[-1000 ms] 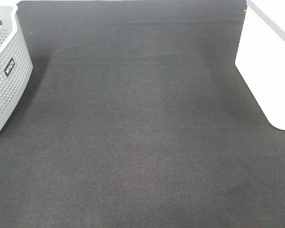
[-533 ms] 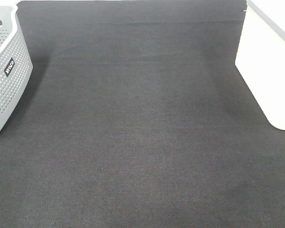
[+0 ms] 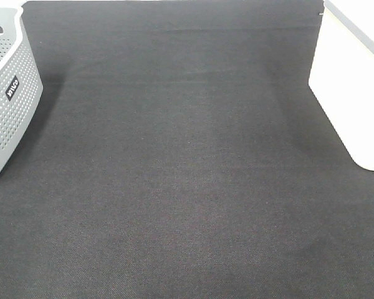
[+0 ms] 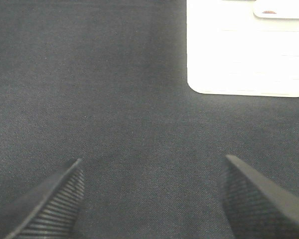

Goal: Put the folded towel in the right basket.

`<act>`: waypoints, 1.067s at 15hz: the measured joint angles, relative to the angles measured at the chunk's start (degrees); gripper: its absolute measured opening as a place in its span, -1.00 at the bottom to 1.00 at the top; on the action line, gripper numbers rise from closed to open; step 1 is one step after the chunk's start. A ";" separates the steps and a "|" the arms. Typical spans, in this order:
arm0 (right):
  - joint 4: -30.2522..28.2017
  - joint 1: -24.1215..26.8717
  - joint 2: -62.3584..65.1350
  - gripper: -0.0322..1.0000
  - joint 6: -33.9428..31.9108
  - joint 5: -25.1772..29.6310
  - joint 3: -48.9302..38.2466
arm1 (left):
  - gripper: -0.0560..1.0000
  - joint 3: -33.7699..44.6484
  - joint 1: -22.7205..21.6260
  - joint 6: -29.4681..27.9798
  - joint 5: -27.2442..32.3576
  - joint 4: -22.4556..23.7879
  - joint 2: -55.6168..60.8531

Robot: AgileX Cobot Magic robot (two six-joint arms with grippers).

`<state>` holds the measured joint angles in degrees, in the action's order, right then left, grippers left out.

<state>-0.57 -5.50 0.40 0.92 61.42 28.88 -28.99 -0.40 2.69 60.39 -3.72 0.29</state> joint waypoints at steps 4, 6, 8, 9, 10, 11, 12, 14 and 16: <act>0.57 2.92 0.00 0.44 0.00 0.00 0.00 | 0.76 0.00 0.00 0.00 0.00 0.00 0.00; 0.57 3.09 0.00 0.44 0.00 0.00 0.00 | 0.76 0.00 0.00 0.00 0.00 0.00 0.00; 0.57 3.09 0.00 0.44 0.00 0.00 0.00 | 0.76 0.00 0.00 0.00 0.00 0.00 0.00; 0.57 3.09 0.00 0.44 0.00 0.00 0.00 | 0.76 0.00 0.00 0.00 0.00 0.00 0.00; 0.57 3.09 0.00 0.44 0.00 0.00 0.00 | 0.76 0.00 0.00 0.00 0.00 0.00 0.00; 0.57 3.09 0.00 0.44 0.00 0.00 0.00 | 0.76 0.00 0.00 0.00 0.00 0.00 0.00; 0.57 3.09 0.00 0.44 0.00 0.00 0.00 | 0.76 0.00 0.00 0.00 0.00 0.00 0.00; 0.57 3.09 0.00 0.44 0.00 0.00 0.00 | 0.76 0.00 0.00 0.00 0.00 0.00 0.00; 0.57 3.09 0.00 0.44 0.00 0.00 0.00 | 0.76 0.00 0.00 0.00 0.00 0.00 0.00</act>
<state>0.00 -2.41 0.40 0.92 61.42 28.88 -28.99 -0.40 2.69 60.39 -3.72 0.29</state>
